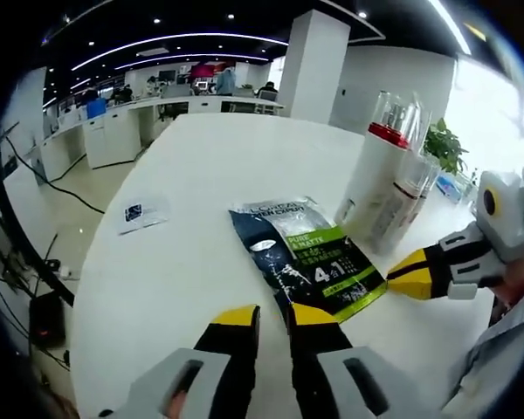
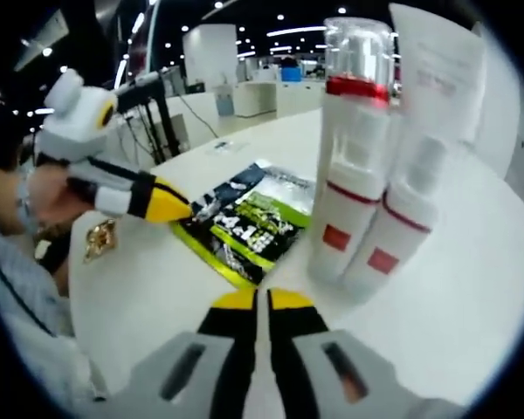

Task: Arrange the skincare products in the storage area until every visible bottle or jar stands upright without overlapping.

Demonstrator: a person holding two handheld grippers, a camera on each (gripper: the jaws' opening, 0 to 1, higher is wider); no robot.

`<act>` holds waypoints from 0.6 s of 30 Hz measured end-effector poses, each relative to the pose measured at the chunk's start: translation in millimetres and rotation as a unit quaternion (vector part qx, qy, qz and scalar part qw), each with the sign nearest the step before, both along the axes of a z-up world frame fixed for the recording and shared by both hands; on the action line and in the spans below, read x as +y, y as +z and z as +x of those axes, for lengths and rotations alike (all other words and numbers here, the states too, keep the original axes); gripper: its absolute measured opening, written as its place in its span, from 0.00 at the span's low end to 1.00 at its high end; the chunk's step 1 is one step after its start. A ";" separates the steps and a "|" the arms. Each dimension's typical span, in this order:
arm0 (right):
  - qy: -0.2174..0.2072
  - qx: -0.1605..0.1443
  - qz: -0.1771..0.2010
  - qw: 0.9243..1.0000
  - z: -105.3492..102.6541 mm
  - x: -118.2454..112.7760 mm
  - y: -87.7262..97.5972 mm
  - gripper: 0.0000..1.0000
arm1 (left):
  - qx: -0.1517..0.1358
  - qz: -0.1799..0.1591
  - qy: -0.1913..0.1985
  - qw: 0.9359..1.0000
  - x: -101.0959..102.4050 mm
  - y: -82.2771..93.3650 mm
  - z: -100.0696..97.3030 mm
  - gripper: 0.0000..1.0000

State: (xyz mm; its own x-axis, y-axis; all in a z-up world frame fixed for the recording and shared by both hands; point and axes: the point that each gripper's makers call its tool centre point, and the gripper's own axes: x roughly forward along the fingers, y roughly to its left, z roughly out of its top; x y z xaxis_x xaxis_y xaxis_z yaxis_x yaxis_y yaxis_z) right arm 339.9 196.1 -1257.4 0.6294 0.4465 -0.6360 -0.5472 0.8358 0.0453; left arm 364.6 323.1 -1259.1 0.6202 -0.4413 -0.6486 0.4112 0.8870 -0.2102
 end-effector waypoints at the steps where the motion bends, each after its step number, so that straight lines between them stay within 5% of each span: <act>1: -0.002 -0.007 -0.001 1.000 1.0 -1.6 2.7 0.02 | -0.007 0.000 0.009 1.000 3.5 3.0 1.9 0.13; 5: 0.005 -0.020 0.009 1.000 5.9 3.5 10.2 0.01 | -0.038 0.009 0.009 0.999 3.6 15.2 5.6 0.13; 12: 0.041 -0.040 -0.011 0.998 9.4 20.2 11.0 0.01 | -0.041 0.025 -0.033 0.998 -15.6 13.2 1.4 0.12; 14: 0.054 -0.035 -0.035 0.997 8.9 22.8 3.0 0.01 | -0.032 0.029 -0.044 0.998 -20.4 7.5 -0.6 0.12; 15: 0.055 -0.030 -0.044 0.997 8.4 22.1 -0.6 0.01 | -0.004 0.033 -0.051 0.998 -22.3 -1.8 -6.0 0.12; 18: 0.054 -0.020 -0.055 0.997 6.9 20.5 -7.4 0.01 | 0.000 0.041 -0.051 0.998 -22.6 -6.7 -5.6 0.08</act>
State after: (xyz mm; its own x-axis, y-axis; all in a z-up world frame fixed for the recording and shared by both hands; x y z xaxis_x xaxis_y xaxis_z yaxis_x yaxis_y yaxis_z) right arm 346.9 216.7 -1264.7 0.6073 0.4425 -0.6598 -0.6339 0.7705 -0.0667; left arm 359.0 300.5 -1265.8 0.5746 -0.4474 -0.6853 0.4995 0.8550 -0.1394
